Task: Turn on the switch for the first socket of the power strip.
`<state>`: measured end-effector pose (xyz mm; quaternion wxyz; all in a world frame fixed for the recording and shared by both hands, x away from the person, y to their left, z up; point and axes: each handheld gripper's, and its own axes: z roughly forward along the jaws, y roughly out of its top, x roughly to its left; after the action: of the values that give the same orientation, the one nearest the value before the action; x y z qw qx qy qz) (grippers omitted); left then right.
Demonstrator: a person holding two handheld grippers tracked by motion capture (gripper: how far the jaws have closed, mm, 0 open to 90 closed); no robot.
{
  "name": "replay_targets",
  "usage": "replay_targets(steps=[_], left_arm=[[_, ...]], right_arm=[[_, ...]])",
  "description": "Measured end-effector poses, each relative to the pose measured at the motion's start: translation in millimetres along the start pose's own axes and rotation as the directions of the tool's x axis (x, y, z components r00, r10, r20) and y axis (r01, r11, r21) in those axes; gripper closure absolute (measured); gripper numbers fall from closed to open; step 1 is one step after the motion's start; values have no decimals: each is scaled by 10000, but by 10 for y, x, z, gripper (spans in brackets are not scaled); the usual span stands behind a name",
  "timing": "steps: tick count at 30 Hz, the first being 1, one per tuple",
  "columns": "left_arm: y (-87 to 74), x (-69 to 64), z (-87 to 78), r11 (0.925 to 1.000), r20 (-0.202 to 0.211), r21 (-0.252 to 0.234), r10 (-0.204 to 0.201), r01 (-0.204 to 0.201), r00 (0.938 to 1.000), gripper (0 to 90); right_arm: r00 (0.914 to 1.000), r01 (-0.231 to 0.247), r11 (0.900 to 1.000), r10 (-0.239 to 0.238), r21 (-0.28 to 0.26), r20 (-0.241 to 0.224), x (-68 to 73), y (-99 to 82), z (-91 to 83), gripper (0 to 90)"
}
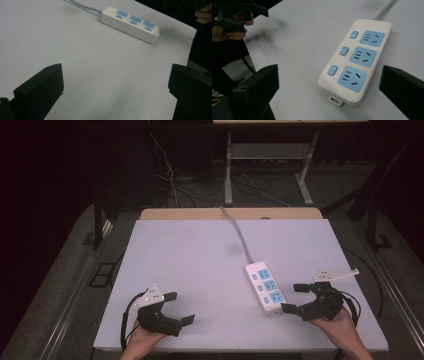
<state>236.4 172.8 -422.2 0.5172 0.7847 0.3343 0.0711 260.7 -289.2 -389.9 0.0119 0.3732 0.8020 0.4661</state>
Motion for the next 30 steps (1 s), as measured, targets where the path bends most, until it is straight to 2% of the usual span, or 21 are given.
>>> replay_targets(steps=[12, 30], left_arm=[[0, -2, -2, 10000, -3, -6, -37, 37, 10000, 0], [-2, -3, 4, 10000, 17, 26, -4, 4, 10000, 0]], right_arm=[[9996, 275, 9987, -272, 419, -84, 12, 155, 58, 22], [9976, 671, 9915, -651, 1113, -217, -3, 427, 139, 22]])
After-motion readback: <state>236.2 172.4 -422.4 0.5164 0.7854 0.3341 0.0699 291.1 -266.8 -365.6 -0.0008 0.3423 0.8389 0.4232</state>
